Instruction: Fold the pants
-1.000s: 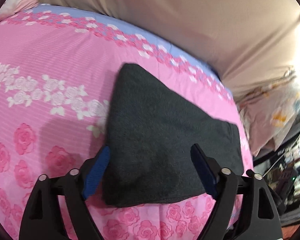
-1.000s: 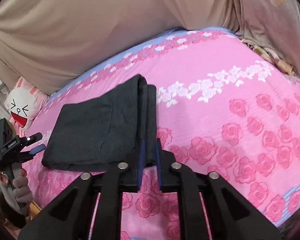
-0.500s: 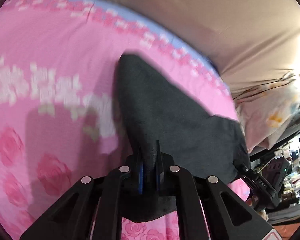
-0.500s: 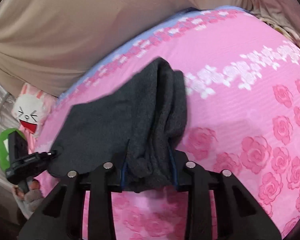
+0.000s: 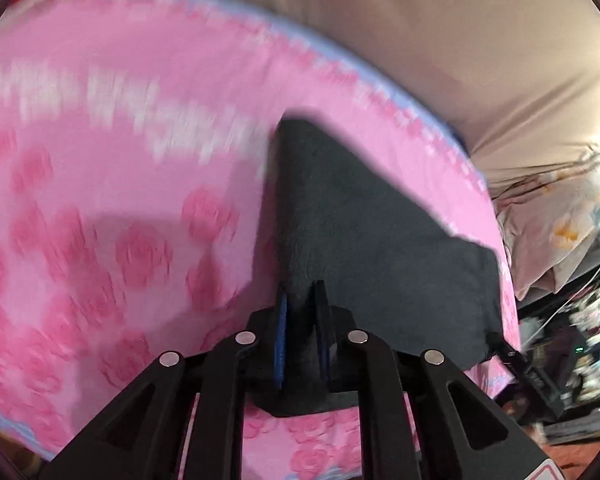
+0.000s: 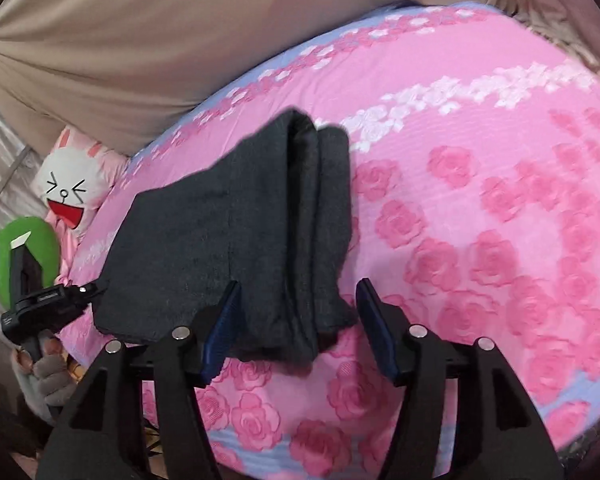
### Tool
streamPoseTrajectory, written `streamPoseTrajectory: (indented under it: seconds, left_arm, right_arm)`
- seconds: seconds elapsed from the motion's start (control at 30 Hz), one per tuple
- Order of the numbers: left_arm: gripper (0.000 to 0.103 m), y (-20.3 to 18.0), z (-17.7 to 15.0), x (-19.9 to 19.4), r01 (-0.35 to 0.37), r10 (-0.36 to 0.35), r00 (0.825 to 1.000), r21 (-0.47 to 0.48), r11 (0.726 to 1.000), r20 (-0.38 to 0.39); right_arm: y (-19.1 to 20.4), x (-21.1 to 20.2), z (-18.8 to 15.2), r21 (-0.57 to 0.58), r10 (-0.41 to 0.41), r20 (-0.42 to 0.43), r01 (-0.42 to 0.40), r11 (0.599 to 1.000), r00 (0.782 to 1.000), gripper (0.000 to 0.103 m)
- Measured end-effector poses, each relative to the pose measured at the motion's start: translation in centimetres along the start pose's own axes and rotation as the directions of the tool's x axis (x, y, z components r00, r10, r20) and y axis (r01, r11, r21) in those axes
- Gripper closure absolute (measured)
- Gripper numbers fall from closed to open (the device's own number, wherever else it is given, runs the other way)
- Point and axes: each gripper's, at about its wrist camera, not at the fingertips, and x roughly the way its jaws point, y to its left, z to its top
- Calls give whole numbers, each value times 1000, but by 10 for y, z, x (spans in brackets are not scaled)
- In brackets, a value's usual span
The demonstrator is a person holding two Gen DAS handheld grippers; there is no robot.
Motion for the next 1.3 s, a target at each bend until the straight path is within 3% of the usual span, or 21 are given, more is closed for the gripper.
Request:
streamPoseTrajectory:
  seconds: [0.07, 0.1, 0.13, 0.17, 0.23, 0.27, 0.33, 0.37, 0.4, 0.47, 0.53, 0.63, 0.73, 0.9, 1.0, 1.17, 1.3]
  left_arm:
    - [90, -24, 13, -22, -20, 12, 993, 63, 998, 114]
    - [81, -40, 22, -30, -7, -9, 986, 95, 995, 164]
    - [63, -52, 30, -32, 18, -39, 982, 115, 993, 186]
    - [42, -59, 36, -29, 30, -53, 979, 115, 993, 197]
    - [37, -71, 52, -8, 22, -42, 979, 96, 995, 200]
    - [37, -71, 57, 7, 1, -18, 983, 92, 996, 182]
    - [38, -57, 66, 62, -79, 76, 994, 39, 996, 78]
    - [40, -49, 67, 80, -91, 90, 995, 16, 996, 36]
    - [45, -35, 69, 105, -110, 110, 994, -17, 994, -17]
    - [41, -33, 69, 102, -120, 121, 991, -9, 993, 52]
    - [40, -38, 66, 104, -157, 156, 987, 26, 987, 48]
    - [34, -42, 63, 105, -161, 157, 986, 59, 985, 58]
    - [32, -41, 62, 107, -132, 129, 990, 51, 990, 52]
    - [31, -38, 38, 71, -55, 50, 996, 69, 996, 76]
    - [27, -42, 14, 41, -43, 32, 996, 129, 991, 87]
    - [21, -62, -19, 18, -6, -13, 996, 230, 973, 84]
    - [19, -78, -32, 28, 24, -41, 998, 265, 964, 56]
  right_arm:
    - [24, -18, 20, -96, -23, 77, 30, 995, 997, 64]
    - [37, -22, 29, -124, 19, 99, -7, 992, 995, 78]
    - [48, -20, 34, -142, 60, 100, -46, 989, 993, 92]
    - [61, -13, 41, -167, 106, 91, -90, 982, 990, 95]
    - [78, 9, 47, -208, 134, 65, -117, 971, 989, 99]
    - [81, 29, 50, -216, 110, 37, -100, 971, 993, 99]
    - [69, 65, 52, -191, 33, -13, -35, 981, 999, 99]
    - [52, 92, 52, -161, -37, -47, 29, 987, 998, 103]
    - [37, 101, 52, -117, 47, -34, -50, 992, 998, 103]
    - [21, 103, 58, -3, 137, -51, -137, 991, 989, 103]
    - [30, 89, 60, -25, 119, -30, -120, 992, 992, 103]
    - [45, 98, 52, -174, -31, -24, 27, 984, 999, 103]
    - [35, 95, 52, -109, 8, -33, -11, 994, 999, 102]
    - [33, 42, 43, -98, 45, -4, -45, 994, 999, 93]
    - [14, 19, 30, -59, 36, -22, -37, 998, 999, 65]
    - [5, 14, 8, -9, 130, -83, -131, 991, 988, 65]
    - [10, 36, 1, -31, 91, -103, -95, 995, 990, 61]
